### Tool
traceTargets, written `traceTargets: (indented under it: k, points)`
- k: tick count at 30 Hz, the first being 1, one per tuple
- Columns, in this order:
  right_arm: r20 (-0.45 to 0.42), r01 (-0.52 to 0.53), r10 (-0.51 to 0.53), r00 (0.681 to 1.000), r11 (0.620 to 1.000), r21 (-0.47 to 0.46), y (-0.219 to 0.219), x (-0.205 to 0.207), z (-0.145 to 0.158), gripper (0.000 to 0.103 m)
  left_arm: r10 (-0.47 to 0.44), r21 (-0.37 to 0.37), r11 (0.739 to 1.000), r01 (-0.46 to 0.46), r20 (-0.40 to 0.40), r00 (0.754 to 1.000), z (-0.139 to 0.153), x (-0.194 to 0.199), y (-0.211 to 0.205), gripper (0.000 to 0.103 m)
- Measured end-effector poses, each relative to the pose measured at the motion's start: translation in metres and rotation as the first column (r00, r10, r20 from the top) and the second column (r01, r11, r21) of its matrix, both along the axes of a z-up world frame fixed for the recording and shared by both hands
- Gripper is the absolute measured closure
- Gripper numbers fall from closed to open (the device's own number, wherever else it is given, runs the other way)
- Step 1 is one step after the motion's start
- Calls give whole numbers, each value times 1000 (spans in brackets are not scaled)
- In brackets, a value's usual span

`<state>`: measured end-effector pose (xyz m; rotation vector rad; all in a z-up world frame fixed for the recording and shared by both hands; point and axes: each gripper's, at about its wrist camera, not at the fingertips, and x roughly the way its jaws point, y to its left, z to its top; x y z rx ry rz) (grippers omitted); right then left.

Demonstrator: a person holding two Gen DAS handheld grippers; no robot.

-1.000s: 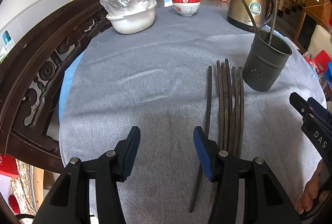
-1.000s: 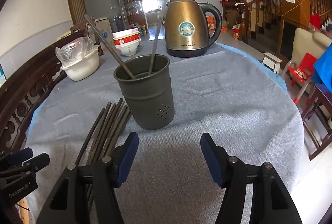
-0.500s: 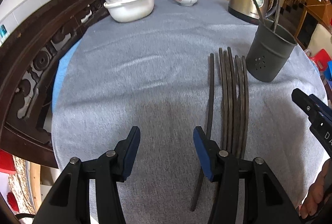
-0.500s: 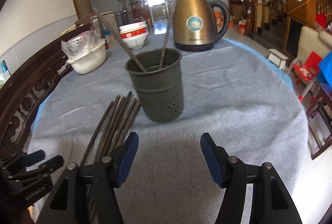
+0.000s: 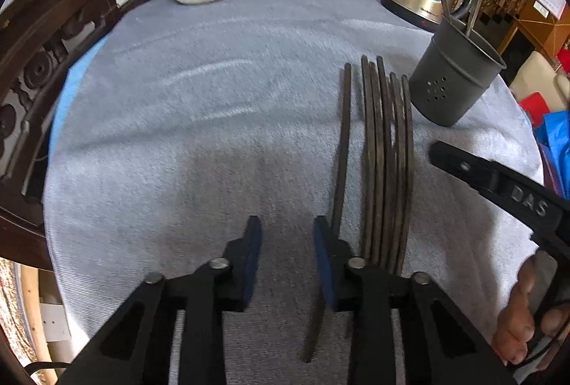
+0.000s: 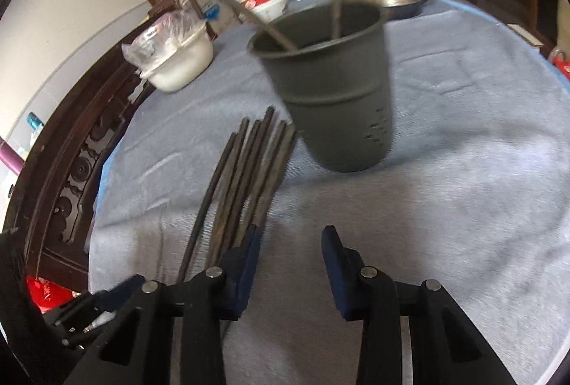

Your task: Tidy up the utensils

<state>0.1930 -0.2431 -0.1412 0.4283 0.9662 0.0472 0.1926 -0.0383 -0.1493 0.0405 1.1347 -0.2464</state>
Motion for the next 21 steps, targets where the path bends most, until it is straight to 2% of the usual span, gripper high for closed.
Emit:
traceTargets:
  k: [2,6,9,16,21]
  points:
    - [-22,-12,12,1000,1000,27,5,7,-4,65,-5,-25,1000,5,-20,1000,-4,0,0,81]
    - [-46,-20,20,999,1000,-8,15,12,-8,70,-12,-55,998,11,-25,1000,-6,-2,-1,92]
    - [-54,-26,25,998,999,-19,19,14,-8,72,4,-94,996,-8,-39,999,-7,-4,0,94]
    - [-46,-84,79,996,990,-115,29,13,-4,83,85,-107,990,-90,-53,995,-9,-12,4,100]
    - [-36,-111,107,994,981,-157,31,6,-2,83,114,-108,987,-119,-55,992,-8,-22,7,101]
